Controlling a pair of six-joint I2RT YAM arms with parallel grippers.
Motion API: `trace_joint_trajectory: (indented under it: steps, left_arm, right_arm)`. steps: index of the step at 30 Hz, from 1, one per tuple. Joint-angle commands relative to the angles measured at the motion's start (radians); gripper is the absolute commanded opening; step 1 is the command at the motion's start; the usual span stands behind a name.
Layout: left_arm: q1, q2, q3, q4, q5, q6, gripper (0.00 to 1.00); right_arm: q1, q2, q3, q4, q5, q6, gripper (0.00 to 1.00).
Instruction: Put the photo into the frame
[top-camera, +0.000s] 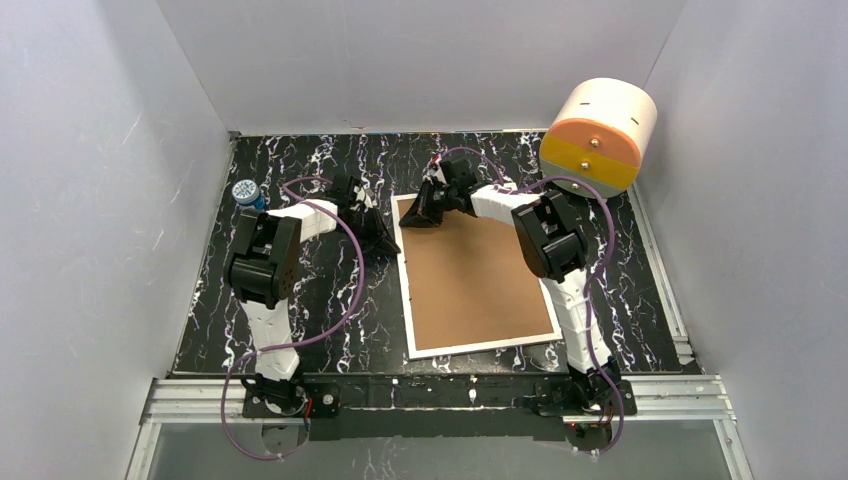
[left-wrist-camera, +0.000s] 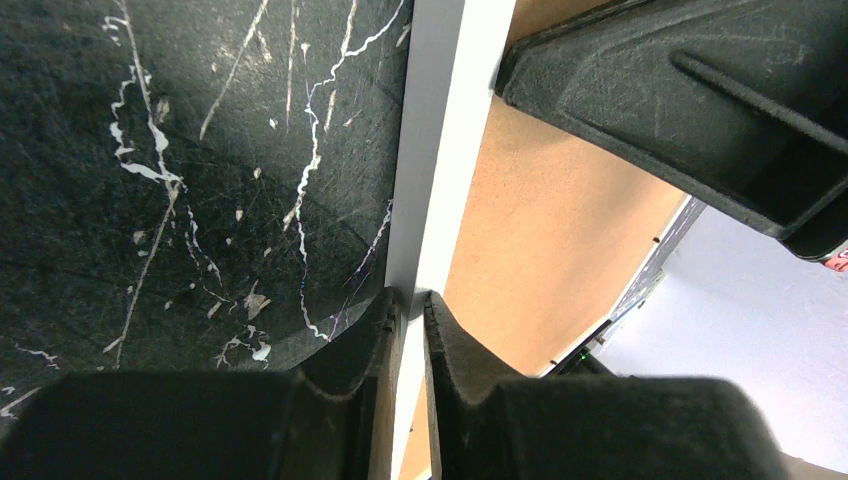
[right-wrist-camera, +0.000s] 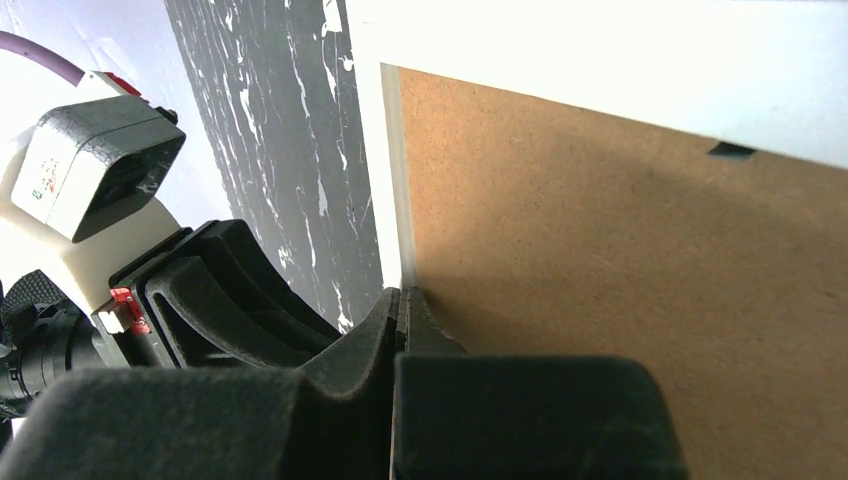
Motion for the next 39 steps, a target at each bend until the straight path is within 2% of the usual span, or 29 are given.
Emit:
trace_joint_trajectory:
  steps: [1, 7, 13, 18, 22, 28, 31, 32, 34, 38, 39]
  left_arm:
    - [-0.015, 0.074, -0.045, -0.121, -0.145, 0.053, 0.10]
    - [-0.014, 0.073, -0.041, -0.121, -0.147, 0.055, 0.10]
    - [-0.014, 0.068, -0.027, -0.123, -0.137, 0.055, 0.10]
    - [-0.014, 0.046, 0.017, -0.123, -0.114, 0.057, 0.14]
    - [-0.014, 0.020, 0.108, -0.179, -0.082, 0.059, 0.19]
    - [-0.014, -0.111, 0.186, -0.271, -0.170, 0.053, 0.48]
    - [-0.014, -0.173, 0.150, -0.294, -0.191, 0.081, 0.58]
    - [-0.014, -0.212, 0.126, -0.289, -0.203, 0.089, 0.62]
    - [-0.016, -0.268, 0.074, -0.281, -0.227, 0.098, 0.74]
    - [-0.016, -0.373, -0.025, -0.276, -0.234, 0.120, 0.96]
    - [-0.017, -0.398, -0.049, -0.273, -0.240, 0.124, 0.98]
  right_arm:
    - [-0.049, 0.082, -0.048, -0.211, 0.234, -0.076, 0.02]
    - [-0.049, 0.052, -0.066, -0.264, 0.342, -0.124, 0.03]
    - [-0.051, -0.058, 0.025, -0.362, 0.494, -0.180, 0.05]
    - [-0.064, -0.236, 0.062, -0.367, 0.434, -0.238, 0.16]
    - [-0.095, -0.403, -0.024, -0.413, 0.463, -0.242, 0.26]
    - [-0.120, -0.657, -0.181, -0.595, 0.743, -0.274, 0.53]
    - [-0.131, -0.792, -0.267, -0.676, 0.854, -0.269, 0.80]
    - [-0.136, -0.836, -0.308, -0.673, 0.861, -0.273, 0.85]
    - [-0.160, -0.915, -0.385, -0.697, 0.850, -0.248, 0.91]
    - [-0.196, -1.042, -0.509, -0.748, 0.832, -0.205, 0.95]
    - [-0.204, -1.068, -0.544, -0.750, 0.824, -0.197, 0.96]
